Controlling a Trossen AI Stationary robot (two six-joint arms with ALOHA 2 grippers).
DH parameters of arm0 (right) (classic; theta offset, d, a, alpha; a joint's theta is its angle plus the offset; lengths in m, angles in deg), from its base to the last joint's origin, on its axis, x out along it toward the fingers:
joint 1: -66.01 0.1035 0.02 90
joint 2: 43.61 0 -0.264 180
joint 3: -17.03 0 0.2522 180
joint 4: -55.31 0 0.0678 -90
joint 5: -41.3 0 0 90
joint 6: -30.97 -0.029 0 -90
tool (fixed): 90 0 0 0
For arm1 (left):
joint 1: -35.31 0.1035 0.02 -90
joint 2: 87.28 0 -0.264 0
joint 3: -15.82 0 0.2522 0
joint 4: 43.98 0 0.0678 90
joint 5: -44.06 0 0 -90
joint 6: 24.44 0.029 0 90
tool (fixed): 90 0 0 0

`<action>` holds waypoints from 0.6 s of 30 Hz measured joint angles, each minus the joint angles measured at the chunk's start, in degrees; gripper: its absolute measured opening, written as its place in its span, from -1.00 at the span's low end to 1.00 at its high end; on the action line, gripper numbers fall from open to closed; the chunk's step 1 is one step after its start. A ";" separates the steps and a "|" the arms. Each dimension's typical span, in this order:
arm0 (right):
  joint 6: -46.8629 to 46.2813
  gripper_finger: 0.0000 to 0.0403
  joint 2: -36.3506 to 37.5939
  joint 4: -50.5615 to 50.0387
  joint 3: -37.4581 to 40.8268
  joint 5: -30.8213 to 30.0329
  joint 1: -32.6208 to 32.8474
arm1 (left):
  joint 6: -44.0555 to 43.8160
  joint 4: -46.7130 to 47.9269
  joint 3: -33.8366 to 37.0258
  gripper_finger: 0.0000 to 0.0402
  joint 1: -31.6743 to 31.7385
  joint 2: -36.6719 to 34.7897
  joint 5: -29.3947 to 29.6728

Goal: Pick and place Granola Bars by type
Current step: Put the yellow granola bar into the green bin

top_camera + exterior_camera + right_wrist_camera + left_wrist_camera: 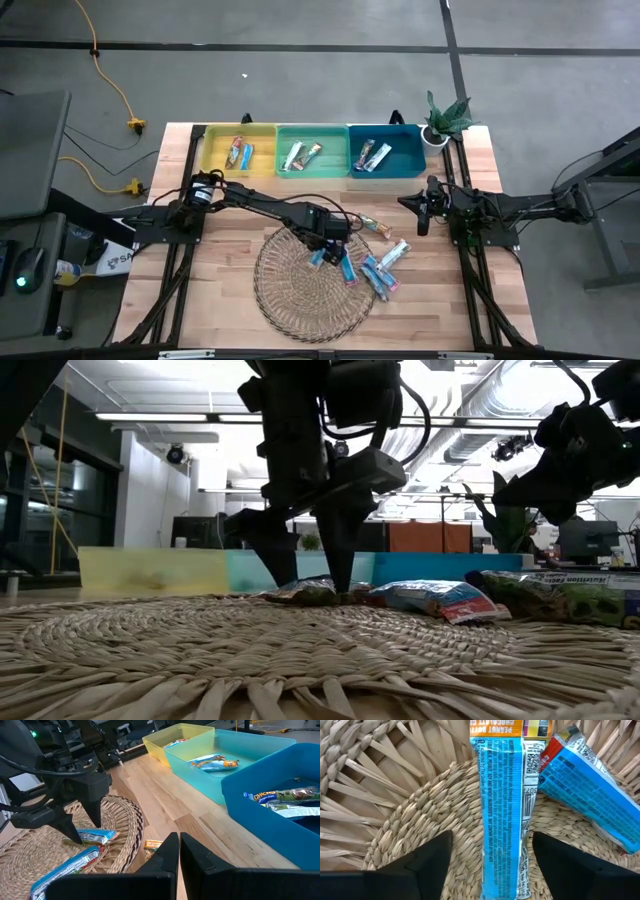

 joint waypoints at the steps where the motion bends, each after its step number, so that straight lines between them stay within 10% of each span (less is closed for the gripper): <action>1: 0.00 -1.00 0.00 0.00 0.00 0.00 0.02 | 0.00 0.00 0.00 0.28 0.00 0.00 0.03; 18: 0.00 -1.00 0.00 0.00 -0.04 0.00 0.02 | 0.13 -0.02 0.00 -0.30 -0.02 0.04 -0.12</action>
